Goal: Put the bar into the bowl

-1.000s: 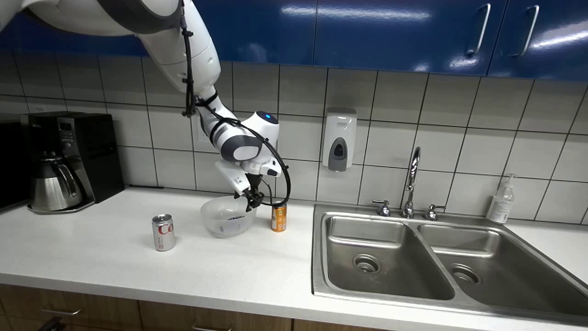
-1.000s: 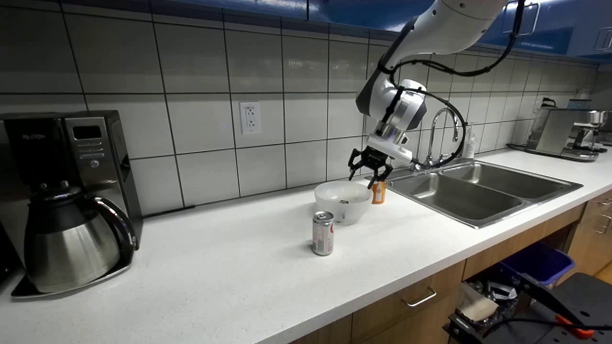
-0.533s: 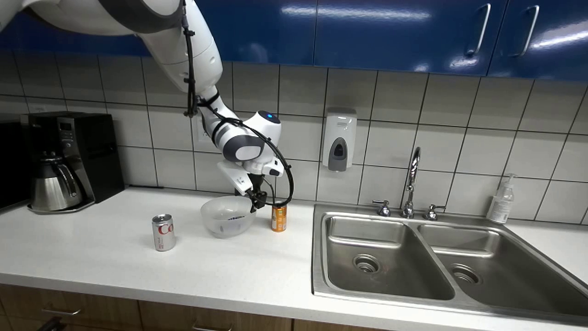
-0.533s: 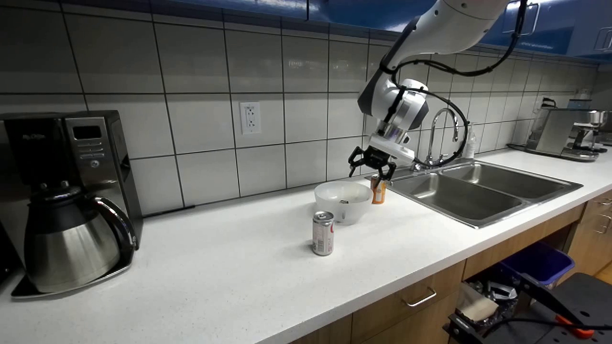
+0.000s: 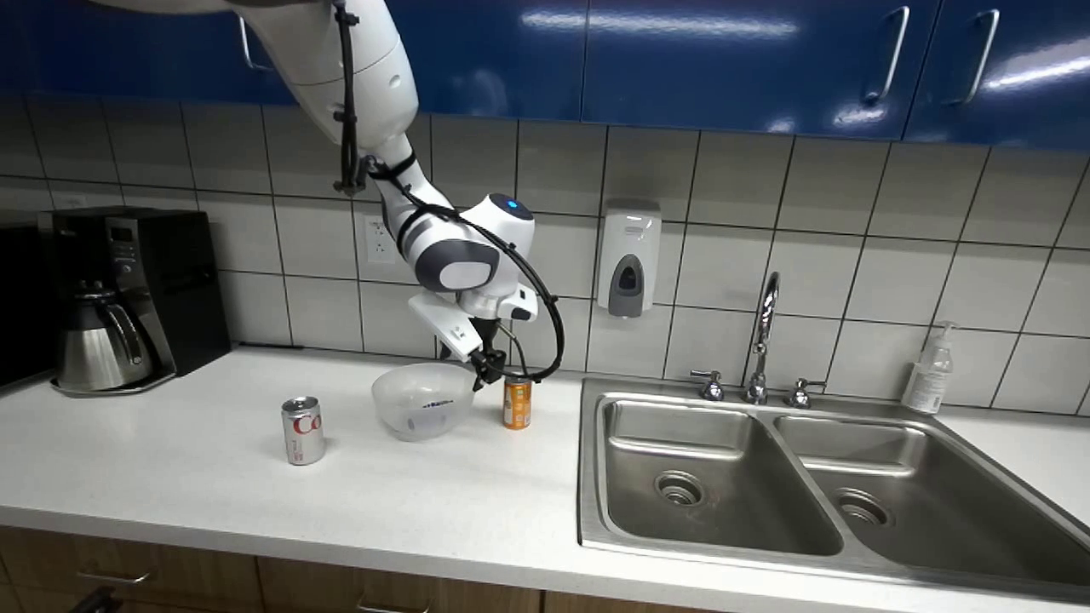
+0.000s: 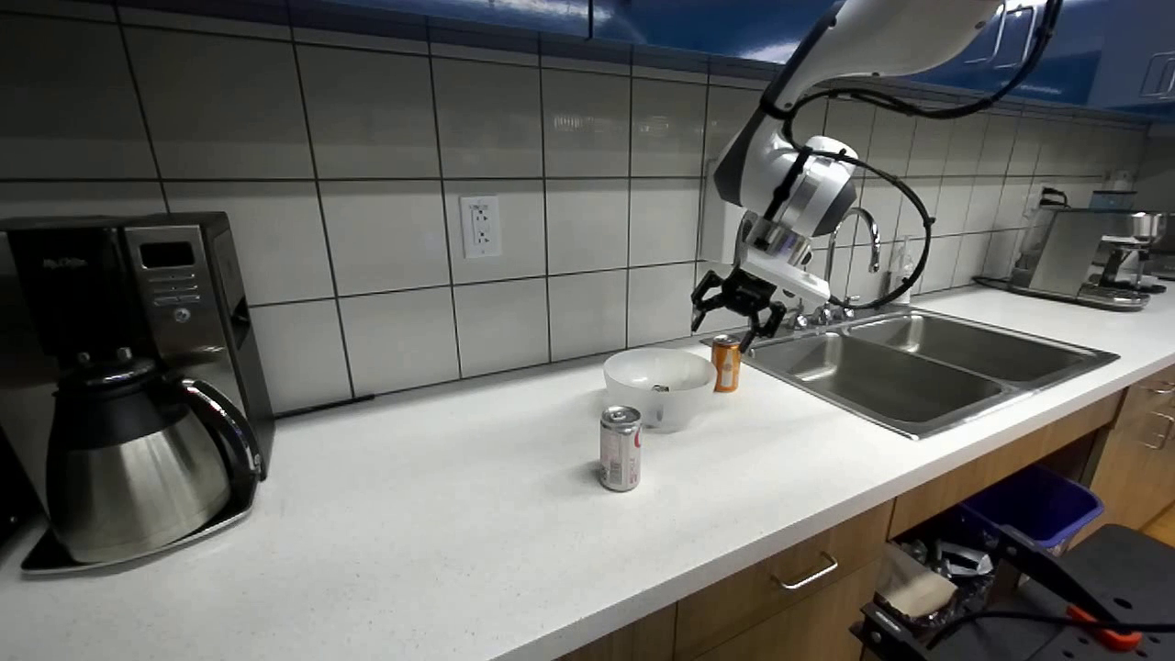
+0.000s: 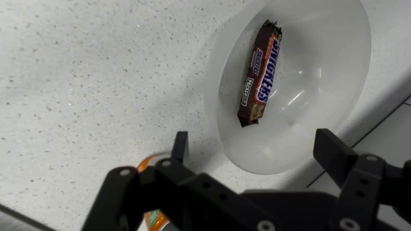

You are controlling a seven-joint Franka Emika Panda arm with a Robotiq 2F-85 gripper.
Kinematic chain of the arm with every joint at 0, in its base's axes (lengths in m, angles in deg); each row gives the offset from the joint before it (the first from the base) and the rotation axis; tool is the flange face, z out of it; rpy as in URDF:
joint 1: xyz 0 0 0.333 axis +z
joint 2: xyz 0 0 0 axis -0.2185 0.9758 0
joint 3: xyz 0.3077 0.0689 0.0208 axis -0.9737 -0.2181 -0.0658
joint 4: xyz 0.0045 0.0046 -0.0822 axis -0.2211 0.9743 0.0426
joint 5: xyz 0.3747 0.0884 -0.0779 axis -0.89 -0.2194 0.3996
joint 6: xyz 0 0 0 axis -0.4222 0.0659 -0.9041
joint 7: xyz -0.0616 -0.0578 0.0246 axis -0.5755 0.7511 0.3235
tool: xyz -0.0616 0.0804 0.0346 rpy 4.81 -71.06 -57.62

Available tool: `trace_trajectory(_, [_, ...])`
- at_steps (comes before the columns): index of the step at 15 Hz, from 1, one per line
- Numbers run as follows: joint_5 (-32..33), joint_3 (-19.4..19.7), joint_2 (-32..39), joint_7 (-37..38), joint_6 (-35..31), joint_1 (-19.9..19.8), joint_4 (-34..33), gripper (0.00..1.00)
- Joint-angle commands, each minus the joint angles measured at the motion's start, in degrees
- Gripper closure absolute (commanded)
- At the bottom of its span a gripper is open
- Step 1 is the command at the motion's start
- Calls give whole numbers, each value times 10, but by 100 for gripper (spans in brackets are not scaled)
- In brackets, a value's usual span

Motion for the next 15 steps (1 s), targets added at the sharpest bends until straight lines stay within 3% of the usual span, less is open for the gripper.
trace_trajectory(1, [-30,-17,-87,-62,-6,-24,98,0])
trace_trajectory(9, [-3,26,-293,-97,-6,21,316,0])
trace_trajectory(15, [83,73,-476,-89,-12,85,478,0])
